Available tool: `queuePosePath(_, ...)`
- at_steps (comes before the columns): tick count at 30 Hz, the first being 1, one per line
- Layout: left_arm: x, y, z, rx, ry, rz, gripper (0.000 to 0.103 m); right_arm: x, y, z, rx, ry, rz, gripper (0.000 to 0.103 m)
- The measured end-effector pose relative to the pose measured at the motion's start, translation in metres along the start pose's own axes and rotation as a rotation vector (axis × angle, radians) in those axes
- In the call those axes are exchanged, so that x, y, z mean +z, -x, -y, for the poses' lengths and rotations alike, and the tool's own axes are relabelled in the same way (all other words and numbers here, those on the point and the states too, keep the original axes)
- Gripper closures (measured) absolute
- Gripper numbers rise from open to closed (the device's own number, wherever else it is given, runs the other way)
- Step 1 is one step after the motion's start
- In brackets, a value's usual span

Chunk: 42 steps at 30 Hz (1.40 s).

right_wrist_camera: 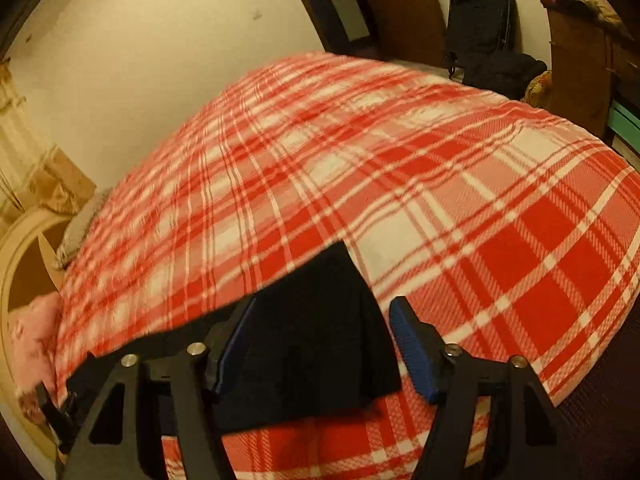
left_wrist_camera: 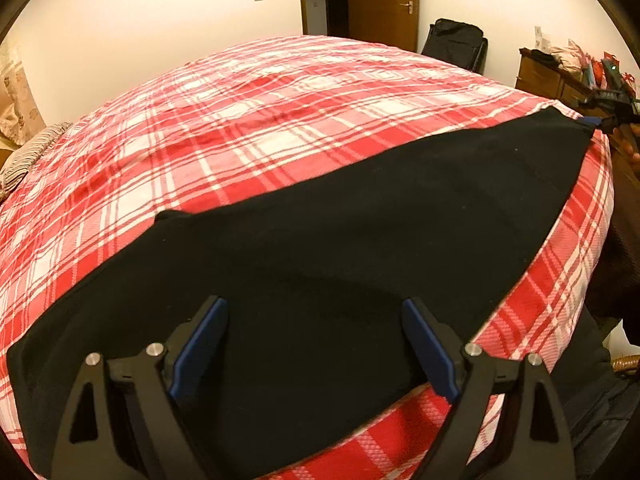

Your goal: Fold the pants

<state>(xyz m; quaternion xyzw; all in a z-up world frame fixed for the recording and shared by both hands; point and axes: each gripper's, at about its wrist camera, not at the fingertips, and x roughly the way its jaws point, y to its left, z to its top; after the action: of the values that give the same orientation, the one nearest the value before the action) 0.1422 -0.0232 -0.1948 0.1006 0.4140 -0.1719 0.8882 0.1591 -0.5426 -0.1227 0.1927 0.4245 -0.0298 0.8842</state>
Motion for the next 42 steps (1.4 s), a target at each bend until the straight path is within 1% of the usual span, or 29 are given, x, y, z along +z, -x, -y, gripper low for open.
queuePosePath(1,0.000,0.001,0.000,0.001,0.001,0.001,0.012,-0.002,-0.005,0.002,-0.005,-0.003,-0.023,0.044)
queuePosePath(6,-0.002,0.000,-0.004,0.001,0.018,-0.008,0.012,-0.004,-0.010,0.009,0.010,-0.023,-0.036,0.045)
queuePosePath(8,-0.002,-0.001,-0.005,-0.002,0.025,-0.008,0.012,-0.003,-0.015,0.012,0.004,-0.014,-0.049,0.052)
queuePosePath(9,-0.003,-0.001,-0.004,-0.004,0.027,-0.008,0.012,-0.002,-0.017,0.013,0.003,-0.014,-0.050,0.054)
queuePosePath(12,-0.003,-0.004,-0.003,-0.015,0.036,-0.008,0.012,-0.003,-0.022,0.009,-0.004,0.034,-0.049,0.055)
queuePosePath(14,-0.002,-0.004,-0.002,-0.021,0.038,-0.006,0.012,-0.002,-0.019,0.010,0.028,0.015,-0.040,0.058)
queuePosePath(15,-0.002,-0.003,-0.001,-0.024,0.039,-0.004,0.012,-0.002,-0.018,0.012,0.077,-0.007,-0.043,0.079)
queuePosePath(16,-0.002,-0.002,-0.001,-0.029,0.041,-0.001,0.012,-0.003,-0.016,0.014,0.124,-0.032,-0.046,0.088)
queuePosePath(17,-0.002,-0.002,-0.002,-0.033,0.043,0.001,0.012,-0.004,-0.013,0.012,0.136,-0.039,-0.032,0.088)
queuePosePath(19,-0.002,0.000,-0.003,-0.036,0.046,0.006,0.012,-0.007,-0.004,0.001,0.110,-0.008,0.009,0.088)
queuePosePath(20,-0.002,0.001,-0.003,-0.035,0.048,0.007,0.012,-0.008,-0.001,-0.003,0.113,-0.003,0.023,0.088)
queuePosePath(22,-0.003,0.002,-0.005,-0.033,0.053,0.008,0.012,-0.009,0.008,-0.018,0.110,0.024,0.062,0.088)
queuePosePath(24,-0.003,0.004,-0.007,-0.033,0.059,0.013,0.012,-0.008,0.018,-0.040,0.099,0.079,0.092,0.088)
queuePosePath(27,-0.004,0.006,-0.009,-0.038,0.072,0.021,0.012,-0.008,0.028,-0.071,0.100,0.152,0.115,0.088)
queuePosePath(31,-0.005,0.009,-0.012,-0.055,0.097,0.028,0.012,-0.013,0.035,-0.120,0.123,0.259,0.129,0.088)
queuePosePath(35,-0.006,0.010,-0.015,-0.062,0.109,0.036,0.012,-0.024,0.030,-0.170,0.166,0.350,0.119,0.088)
queuePosePath(42,-0.008,0.015,-0.025,-0.074,0.146,0.054,0.012,-0.051,0.006,-0.240,0.249,0.480,0.049,0.089)
